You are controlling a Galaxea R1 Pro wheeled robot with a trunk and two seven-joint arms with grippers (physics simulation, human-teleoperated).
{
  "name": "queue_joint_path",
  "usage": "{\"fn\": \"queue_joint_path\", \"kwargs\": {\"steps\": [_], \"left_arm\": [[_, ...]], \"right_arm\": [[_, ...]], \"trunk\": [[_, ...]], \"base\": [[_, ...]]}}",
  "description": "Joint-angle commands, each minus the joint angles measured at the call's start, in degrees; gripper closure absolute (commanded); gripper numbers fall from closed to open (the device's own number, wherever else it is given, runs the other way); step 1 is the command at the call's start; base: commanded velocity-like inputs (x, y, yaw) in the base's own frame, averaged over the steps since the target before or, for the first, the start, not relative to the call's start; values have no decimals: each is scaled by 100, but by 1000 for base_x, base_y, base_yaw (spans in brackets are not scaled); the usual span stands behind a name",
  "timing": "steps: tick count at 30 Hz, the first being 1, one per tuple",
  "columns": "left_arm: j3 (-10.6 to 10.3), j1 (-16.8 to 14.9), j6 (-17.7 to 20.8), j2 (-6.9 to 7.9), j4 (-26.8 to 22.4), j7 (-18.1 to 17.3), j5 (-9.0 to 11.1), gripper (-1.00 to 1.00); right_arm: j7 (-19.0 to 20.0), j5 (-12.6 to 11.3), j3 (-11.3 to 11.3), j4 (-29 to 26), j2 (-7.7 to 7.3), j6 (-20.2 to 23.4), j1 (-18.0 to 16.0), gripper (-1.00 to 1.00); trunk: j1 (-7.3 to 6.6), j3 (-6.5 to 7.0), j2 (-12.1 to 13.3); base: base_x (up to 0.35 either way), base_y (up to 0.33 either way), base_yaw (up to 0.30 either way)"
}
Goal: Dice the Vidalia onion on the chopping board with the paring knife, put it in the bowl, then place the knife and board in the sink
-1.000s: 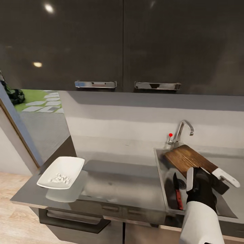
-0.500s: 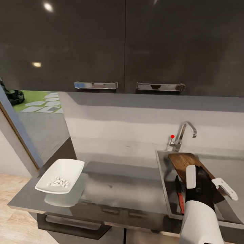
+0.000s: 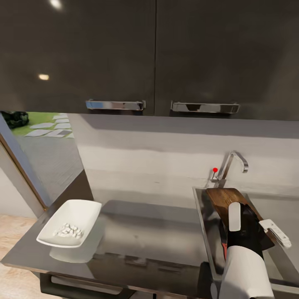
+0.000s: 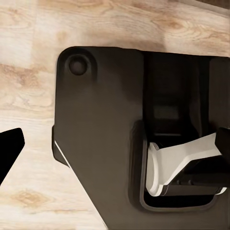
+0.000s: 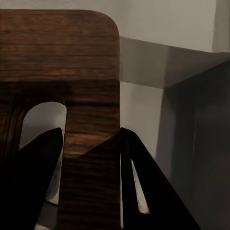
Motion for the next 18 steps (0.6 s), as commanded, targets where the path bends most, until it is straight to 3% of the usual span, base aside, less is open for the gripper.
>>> {"fn": "queue_joint_path", "kwargs": {"steps": [1,4,9,13,18], "left_arm": [[42,0,-1,-11,-7,-56,-10,-100],[42,0,-1,-11,-10,-57,-11,-100],[41,0,-9,-10,-20,-58,-18,-100],[35,0,-16,-11,-15,-61,-19,-100],[34,0,-11,-11,-14,-63,-19,-100]], "right_arm": [[-17,-10,-11,-7,3,24,-7,100],[-17,-8,-66,116,3,-40,-7,100],[18,-8,-409,657,3,-447,-7,100],[20,0,-450,768,3,-497,-7,100],[50,7,-749,775,3,-500,-7,100]], "trunk": [[5,-21,-13],[5,-48,-13],[5,-95,-13],[5,-132,-13],[5,-178,-13]], "base": [[93,0,0],[93,0,0],[22,0,0],[1,0,0],[0,0,0]]}}
